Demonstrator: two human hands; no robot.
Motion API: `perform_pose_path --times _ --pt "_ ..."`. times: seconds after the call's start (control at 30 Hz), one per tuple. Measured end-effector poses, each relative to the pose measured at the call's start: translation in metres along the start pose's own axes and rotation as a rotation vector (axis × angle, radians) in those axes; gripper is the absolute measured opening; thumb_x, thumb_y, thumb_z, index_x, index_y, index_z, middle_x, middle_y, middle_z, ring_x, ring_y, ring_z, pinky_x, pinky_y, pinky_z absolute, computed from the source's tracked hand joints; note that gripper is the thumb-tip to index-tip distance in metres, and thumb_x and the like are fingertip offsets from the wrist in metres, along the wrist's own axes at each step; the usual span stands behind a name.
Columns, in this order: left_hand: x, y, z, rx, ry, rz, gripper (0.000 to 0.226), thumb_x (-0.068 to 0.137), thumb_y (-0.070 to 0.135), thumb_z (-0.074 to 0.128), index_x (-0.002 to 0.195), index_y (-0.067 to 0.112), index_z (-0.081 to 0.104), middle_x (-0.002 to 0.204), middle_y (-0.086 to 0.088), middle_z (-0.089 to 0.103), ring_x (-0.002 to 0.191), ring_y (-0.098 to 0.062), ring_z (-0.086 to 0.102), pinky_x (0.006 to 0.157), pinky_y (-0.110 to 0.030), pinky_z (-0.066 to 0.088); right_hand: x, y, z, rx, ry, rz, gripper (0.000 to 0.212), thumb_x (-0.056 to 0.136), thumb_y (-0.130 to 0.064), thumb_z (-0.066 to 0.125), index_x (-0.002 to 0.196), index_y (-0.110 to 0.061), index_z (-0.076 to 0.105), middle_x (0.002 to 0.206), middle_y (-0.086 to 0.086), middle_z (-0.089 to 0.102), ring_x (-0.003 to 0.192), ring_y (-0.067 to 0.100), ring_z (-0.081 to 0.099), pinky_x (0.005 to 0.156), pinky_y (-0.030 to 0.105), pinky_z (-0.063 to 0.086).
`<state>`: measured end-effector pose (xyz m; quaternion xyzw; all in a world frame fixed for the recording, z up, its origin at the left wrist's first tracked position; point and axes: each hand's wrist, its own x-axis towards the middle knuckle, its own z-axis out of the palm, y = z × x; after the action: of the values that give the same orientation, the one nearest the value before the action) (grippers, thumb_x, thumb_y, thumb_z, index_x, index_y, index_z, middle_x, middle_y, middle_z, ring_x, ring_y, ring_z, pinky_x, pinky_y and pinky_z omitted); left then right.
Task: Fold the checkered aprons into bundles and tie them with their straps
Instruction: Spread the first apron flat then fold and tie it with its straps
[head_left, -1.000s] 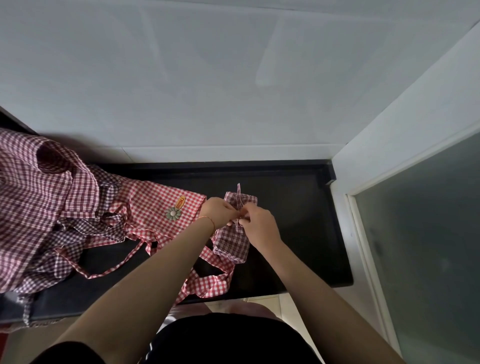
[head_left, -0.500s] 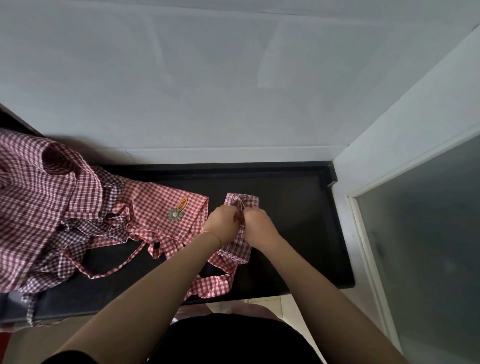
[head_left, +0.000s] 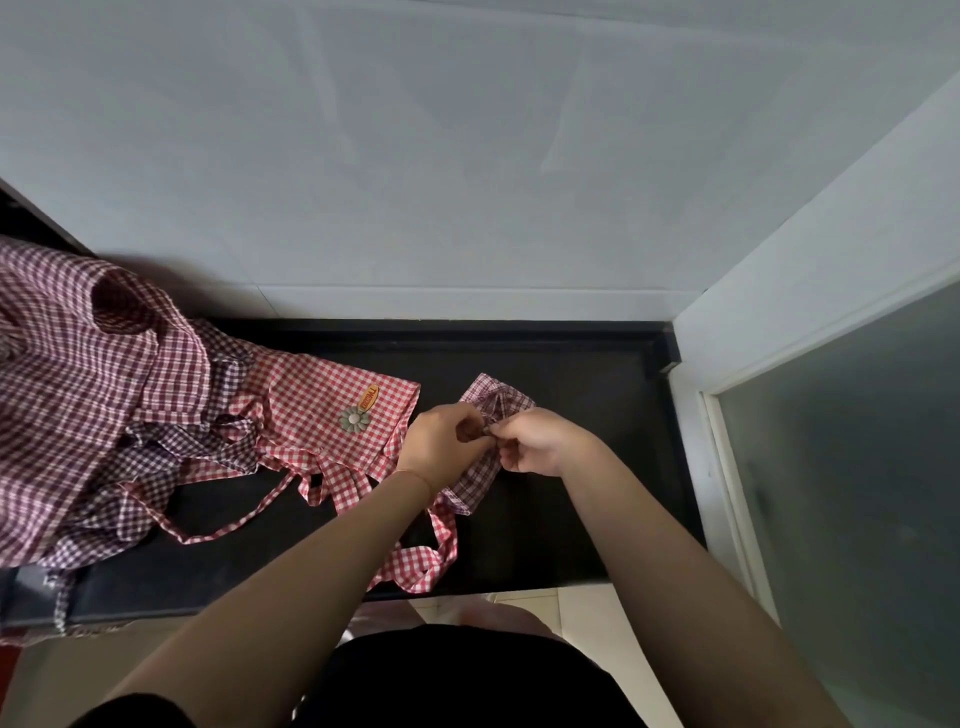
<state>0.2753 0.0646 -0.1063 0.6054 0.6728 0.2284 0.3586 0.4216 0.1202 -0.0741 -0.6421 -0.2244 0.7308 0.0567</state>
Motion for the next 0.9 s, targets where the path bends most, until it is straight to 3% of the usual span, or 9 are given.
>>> perform_pose_path --times 0.23,0.3,0.4,0.6,0.67,0.77,0.9 --pt "0.010 0.005 0.000 0.067 -0.027 -0.074 0.008 0.091 0.020 0.069 0.088 0.013 0.071 0.098 0.001 0.058 0.082 -0.008 0.054 0.064 -0.009 0.036 0.000 0.003 -0.006 0.153 -0.014 -0.034 0.019 0.096 0.006 0.055 0.114 0.003 0.061 0.099 0.013 0.059 0.084 0.019 0.057 0.080 0.033 0.053" --pt "0.014 0.007 0.000 0.093 -0.105 -0.077 0.009 0.093 0.018 0.064 0.088 0.011 0.067 0.104 -0.002 0.055 0.079 -0.008 0.053 0.064 -0.010 0.039 -0.002 0.006 -0.008 0.154 -0.016 -0.075 0.026 0.095 0.008 0.055 0.120 0.006 0.060 0.107 0.018 0.061 0.090 0.022 0.060 0.077 0.034 0.056" --pt "0.022 0.012 -0.003 0.130 -0.221 -0.105 0.014 0.093 0.018 0.061 0.080 0.014 0.061 0.108 -0.003 0.050 0.077 -0.011 0.052 0.066 -0.017 0.045 -0.004 0.013 -0.006 0.155 0.049 -0.147 0.022 0.091 0.007 0.063 0.113 0.007 0.064 0.103 0.019 0.065 0.090 0.023 0.064 0.070 0.032 0.058" --pt "0.033 0.018 -0.009 0.182 -0.376 -0.146 0.043 0.099 0.024 0.053 0.057 0.014 0.050 0.079 -0.003 0.049 0.055 -0.009 0.038 0.058 -0.024 0.038 0.000 0.027 -0.001 0.210 0.130 -0.209 0.008 0.089 0.004 0.067 0.098 0.004 0.066 0.087 0.016 0.067 0.077 0.022 0.067 0.062 0.030 0.059" --pt "0.033 0.016 -0.010 0.179 -0.365 -0.145 0.043 0.098 0.022 0.054 0.057 0.015 0.050 0.083 -0.004 0.051 0.056 -0.009 0.039 0.057 -0.022 0.039 0.001 0.028 0.000 0.222 0.140 -0.215 0.008 0.090 0.003 0.066 0.098 0.004 0.067 0.088 0.017 0.068 0.078 0.023 0.067 0.064 0.031 0.059" --pt "0.030 0.013 -0.010 0.161 -0.344 -0.122 0.036 0.098 0.022 0.054 0.062 0.018 0.053 0.084 -0.002 0.051 0.061 -0.009 0.043 0.068 -0.028 0.047 0.001 0.030 0.000 0.243 0.142 -0.226 0.009 0.092 0.002 0.064 0.101 0.003 0.067 0.090 0.017 0.069 0.080 0.024 0.069 0.068 0.034 0.060" --pt "0.025 0.016 -0.013 0.343 -0.364 -0.095 0.020 0.103 0.031 0.042 0.091 0.019 0.053 0.080 0.005 0.048 0.087 -0.016 0.049 0.079 -0.029 0.041 0.003 0.032 0.000 0.159 0.221 -0.269 0.010 0.095 -0.001 0.061 0.104 0.001 0.066 0.089 0.016 0.068 0.076 0.021 0.068 0.065 0.031 0.060"
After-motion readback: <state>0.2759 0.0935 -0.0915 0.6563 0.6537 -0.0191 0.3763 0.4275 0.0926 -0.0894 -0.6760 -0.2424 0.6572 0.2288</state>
